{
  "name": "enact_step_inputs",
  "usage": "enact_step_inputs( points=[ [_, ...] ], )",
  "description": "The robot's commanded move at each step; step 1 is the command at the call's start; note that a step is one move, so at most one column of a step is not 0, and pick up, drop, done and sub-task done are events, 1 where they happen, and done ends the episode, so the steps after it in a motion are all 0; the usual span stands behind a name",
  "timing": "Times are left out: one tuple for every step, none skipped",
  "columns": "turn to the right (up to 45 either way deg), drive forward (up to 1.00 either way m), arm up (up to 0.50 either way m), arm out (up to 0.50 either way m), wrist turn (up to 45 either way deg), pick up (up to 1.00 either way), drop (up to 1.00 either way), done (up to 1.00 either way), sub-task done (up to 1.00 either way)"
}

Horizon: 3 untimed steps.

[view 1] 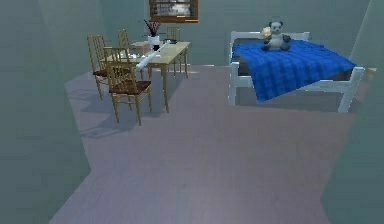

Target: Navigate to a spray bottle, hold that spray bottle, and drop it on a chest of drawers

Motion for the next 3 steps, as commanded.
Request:
enact_step_inputs(
  points=[
    [0.0,0.0,0.0,0.0,45.0,0.0,0.0,0.0,0.0],
    [0.0,0.0,0.0,0.0,45.0,0.0,0.0,0.0,0.0],
    [0.0,0.0,0.0,0.0,18.0,0.0,0.0,0.0,0.0]
  ],
)
